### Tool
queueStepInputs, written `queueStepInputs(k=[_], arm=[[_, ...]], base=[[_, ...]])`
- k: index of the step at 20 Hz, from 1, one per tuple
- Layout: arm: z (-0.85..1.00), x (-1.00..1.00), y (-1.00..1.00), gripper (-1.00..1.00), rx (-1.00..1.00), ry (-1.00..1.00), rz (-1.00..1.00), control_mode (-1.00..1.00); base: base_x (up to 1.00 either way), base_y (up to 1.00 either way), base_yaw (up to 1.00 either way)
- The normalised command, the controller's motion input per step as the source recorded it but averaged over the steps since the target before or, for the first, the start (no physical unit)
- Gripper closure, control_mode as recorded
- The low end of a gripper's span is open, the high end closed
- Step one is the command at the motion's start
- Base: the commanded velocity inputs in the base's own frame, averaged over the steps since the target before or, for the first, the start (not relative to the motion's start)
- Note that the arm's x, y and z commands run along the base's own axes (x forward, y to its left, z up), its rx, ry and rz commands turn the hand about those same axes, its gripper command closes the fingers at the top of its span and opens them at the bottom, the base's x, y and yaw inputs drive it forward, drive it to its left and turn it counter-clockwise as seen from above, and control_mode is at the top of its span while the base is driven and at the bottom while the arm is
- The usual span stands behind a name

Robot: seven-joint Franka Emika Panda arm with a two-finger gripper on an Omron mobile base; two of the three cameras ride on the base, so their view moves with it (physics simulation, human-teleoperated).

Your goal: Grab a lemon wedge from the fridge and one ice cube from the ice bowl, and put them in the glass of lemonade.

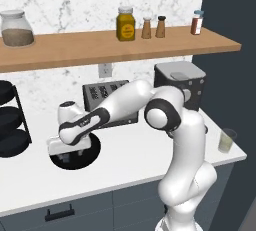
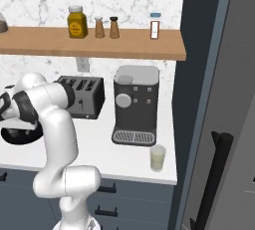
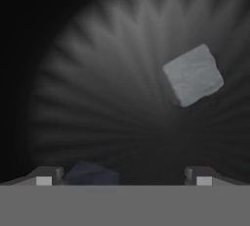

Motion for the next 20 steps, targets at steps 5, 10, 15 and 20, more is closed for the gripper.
queueStepInputs(k=[5,10,15,20], arm=[[0.00,-0.05,-0.35,-1.00,0.02,0.00,0.00,-1.00],[0.00,-0.18,-0.22,-1.00,0.03,0.00,0.00,-1.00],[-0.01,0.00,0.00,-1.00,0.00,0.00,0.00,-1.00],[-0.09,0.00,0.00,-1.00,0.00,0.00,0.00,-1.00]], base=[[0.00,0.00,0.00],[0.00,0.00,0.00],[0.00,0.00,0.00],[0.00,0.00,0.00]])
